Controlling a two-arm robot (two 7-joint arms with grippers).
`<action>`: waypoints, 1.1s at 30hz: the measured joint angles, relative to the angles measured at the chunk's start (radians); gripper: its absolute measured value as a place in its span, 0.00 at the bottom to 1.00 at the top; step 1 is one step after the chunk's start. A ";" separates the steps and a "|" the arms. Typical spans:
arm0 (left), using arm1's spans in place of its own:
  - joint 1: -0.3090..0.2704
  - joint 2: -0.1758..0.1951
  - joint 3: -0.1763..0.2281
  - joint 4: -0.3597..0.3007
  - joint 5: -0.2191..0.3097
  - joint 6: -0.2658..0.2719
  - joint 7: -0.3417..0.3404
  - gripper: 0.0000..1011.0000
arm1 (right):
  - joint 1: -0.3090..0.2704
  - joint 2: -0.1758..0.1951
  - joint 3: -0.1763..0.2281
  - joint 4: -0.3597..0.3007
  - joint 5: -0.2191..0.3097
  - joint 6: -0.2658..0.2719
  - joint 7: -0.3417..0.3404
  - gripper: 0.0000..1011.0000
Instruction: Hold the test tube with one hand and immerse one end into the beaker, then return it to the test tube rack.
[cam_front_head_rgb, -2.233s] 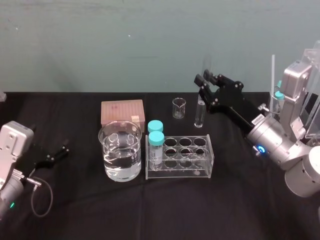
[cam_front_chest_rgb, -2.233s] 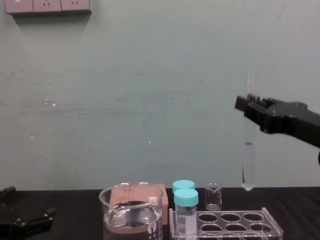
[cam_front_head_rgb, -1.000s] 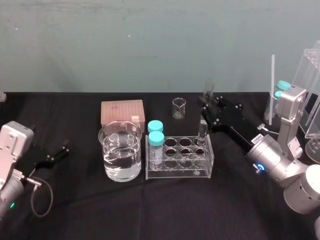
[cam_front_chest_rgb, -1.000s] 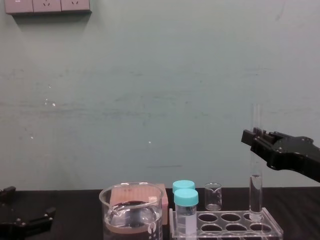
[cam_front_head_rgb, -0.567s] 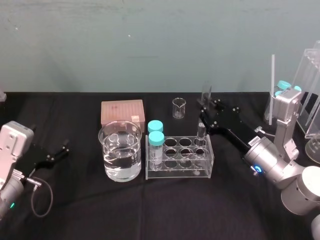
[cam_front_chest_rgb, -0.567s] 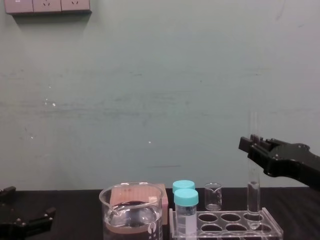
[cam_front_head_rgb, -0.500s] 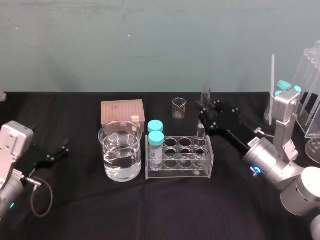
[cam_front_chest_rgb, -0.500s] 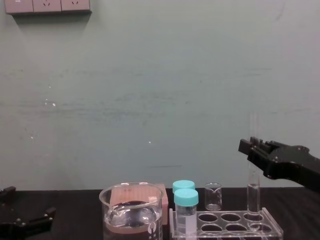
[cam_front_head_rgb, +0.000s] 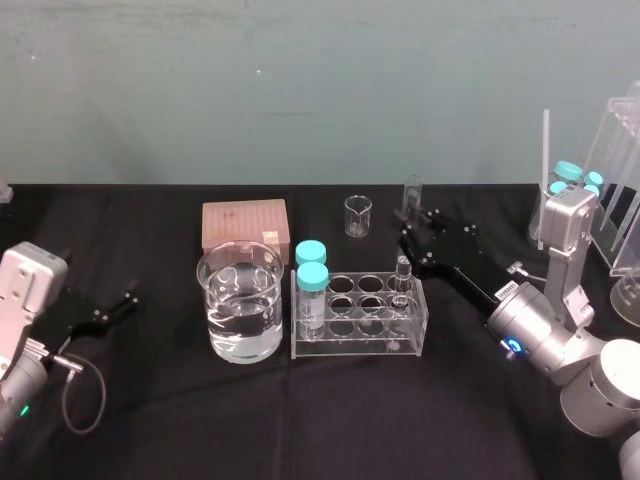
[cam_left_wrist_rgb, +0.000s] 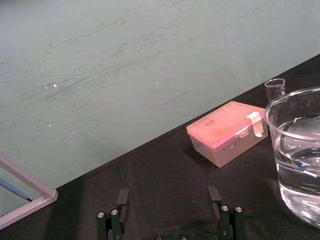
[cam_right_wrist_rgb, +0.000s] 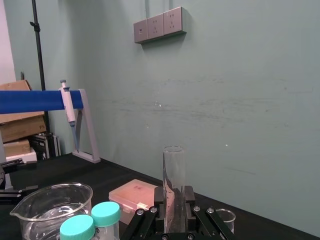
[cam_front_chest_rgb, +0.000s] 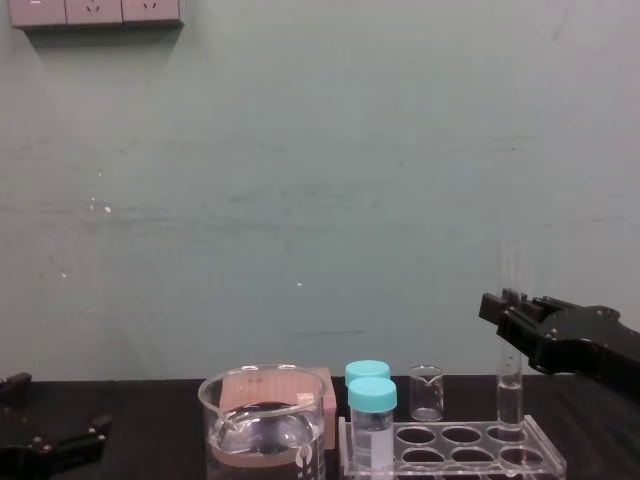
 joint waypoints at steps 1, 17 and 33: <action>0.000 0.000 0.000 0.000 0.000 0.000 0.000 0.99 | 0.000 0.000 0.000 0.000 0.000 0.000 0.000 0.23; 0.000 0.000 0.000 0.000 0.000 0.000 0.000 0.99 | 0.000 -0.008 0.003 0.024 0.011 -0.001 0.012 0.23; 0.000 0.000 0.000 0.000 0.000 0.000 0.000 0.99 | 0.007 -0.012 0.001 0.055 0.006 -0.002 0.013 0.22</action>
